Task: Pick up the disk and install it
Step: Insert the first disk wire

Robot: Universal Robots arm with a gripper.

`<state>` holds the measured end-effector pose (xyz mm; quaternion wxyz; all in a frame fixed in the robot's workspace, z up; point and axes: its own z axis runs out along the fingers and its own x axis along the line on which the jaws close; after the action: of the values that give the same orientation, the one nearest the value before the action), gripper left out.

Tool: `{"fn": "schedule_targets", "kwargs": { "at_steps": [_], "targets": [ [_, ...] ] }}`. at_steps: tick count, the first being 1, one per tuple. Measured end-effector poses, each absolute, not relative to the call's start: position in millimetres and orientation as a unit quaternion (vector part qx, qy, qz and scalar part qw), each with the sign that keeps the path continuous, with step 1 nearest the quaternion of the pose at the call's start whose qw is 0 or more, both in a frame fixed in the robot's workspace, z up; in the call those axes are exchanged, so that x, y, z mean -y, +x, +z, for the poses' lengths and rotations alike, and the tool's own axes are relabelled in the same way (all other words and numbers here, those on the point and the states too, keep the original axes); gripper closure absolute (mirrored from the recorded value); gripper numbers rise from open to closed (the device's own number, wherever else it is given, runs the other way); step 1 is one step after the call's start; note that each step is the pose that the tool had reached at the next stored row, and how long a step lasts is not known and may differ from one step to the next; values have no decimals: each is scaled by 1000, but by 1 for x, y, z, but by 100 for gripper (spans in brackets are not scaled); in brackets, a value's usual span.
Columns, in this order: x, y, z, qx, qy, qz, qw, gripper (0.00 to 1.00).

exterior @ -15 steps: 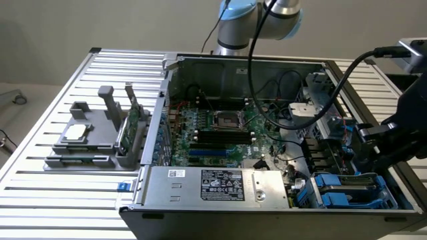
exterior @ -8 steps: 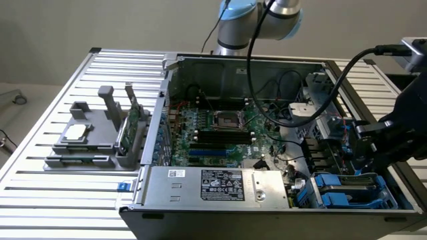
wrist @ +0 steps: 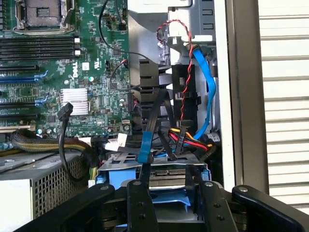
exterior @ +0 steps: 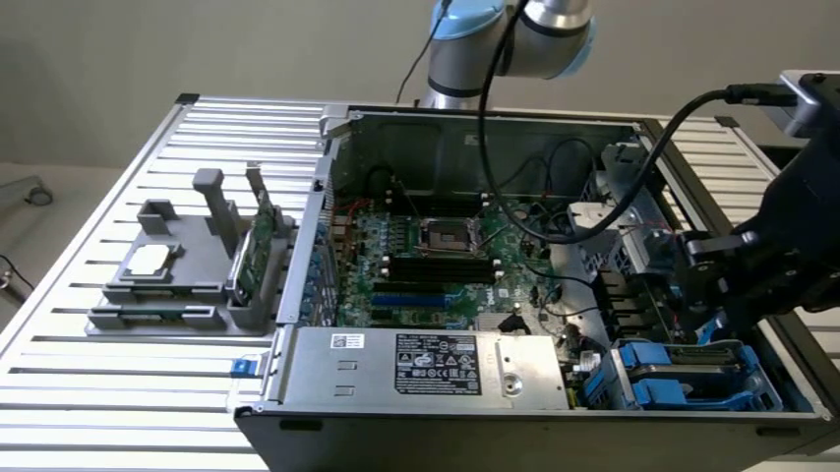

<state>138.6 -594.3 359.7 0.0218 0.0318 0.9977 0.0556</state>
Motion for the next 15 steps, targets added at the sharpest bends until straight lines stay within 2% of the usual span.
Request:
{"fn": "schedule_targets", "kwargs": {
  "at_steps": [8,15],
  "targets": [
    [585,137,360,-998,37,54,24,58],
    [583,137,360,-997,55,44,33,58]
  ]
}}
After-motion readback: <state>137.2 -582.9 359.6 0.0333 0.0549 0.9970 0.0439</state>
